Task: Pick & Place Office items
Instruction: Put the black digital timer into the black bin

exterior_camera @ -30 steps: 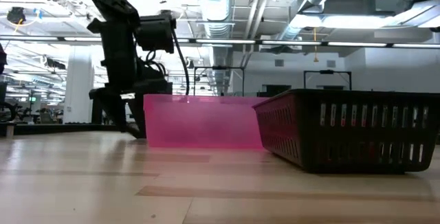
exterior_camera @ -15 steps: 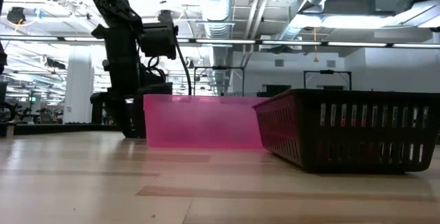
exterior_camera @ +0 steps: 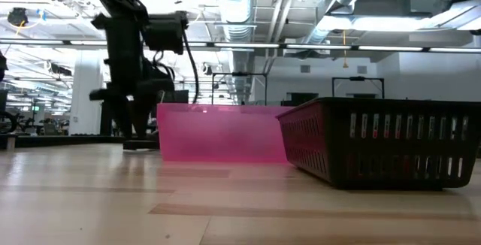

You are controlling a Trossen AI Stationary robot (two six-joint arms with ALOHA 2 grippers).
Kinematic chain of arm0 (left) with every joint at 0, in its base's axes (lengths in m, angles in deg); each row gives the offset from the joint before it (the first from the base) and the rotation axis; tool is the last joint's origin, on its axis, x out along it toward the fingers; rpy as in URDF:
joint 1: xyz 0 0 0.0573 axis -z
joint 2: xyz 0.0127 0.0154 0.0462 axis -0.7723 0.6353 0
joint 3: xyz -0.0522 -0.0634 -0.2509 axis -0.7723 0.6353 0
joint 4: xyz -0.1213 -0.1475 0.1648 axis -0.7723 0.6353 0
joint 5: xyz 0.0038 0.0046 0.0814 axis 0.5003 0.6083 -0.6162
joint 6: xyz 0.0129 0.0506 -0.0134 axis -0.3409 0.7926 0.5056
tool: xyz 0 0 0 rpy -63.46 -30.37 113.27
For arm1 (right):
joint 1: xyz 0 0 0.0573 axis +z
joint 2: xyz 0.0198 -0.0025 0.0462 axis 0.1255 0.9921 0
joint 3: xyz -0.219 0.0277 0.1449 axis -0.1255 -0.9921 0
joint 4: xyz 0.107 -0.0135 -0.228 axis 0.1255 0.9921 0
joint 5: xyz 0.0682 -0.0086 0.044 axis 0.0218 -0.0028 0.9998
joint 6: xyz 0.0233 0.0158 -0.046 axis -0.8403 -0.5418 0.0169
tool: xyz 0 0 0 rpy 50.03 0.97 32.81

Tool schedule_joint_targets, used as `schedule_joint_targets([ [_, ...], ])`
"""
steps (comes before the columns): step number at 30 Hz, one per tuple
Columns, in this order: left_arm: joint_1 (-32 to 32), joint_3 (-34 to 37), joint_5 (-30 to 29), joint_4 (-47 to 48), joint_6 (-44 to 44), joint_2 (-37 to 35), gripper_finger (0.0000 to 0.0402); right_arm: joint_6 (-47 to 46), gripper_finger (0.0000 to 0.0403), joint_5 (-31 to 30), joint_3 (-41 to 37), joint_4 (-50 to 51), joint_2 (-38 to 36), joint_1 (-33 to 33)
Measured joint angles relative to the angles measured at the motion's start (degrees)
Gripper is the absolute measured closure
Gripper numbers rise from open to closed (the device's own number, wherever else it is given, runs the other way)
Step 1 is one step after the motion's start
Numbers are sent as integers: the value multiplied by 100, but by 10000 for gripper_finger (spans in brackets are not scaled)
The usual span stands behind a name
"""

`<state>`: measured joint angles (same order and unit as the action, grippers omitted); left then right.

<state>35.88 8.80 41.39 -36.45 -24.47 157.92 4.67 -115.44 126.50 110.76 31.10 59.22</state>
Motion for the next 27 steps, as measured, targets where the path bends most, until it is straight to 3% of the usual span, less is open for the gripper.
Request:
schedule_joint_targets([
  [6, 114, 38, 2, 540, -94, -742, 295, 16, 233, -62, 0, -19, 5, 1],
  [10, 218, 347, -23, 357, -340, -1213, 323, 90, 233, -115, 0, -2, 15, 48],
  [13, 257, 611, 35, -183, -487, -1455, 321, 125, 233, -121, 0, -4, 17, 38],
  [17, 273, 791, 125, -481, -557, -1393, 288, 168, 233, -135, 0, -20, 7, 36],
  [27, 254, 807, -193, -674, -305, -653, 146, 319, 233, -135, 0, -208, 0, 37],
])
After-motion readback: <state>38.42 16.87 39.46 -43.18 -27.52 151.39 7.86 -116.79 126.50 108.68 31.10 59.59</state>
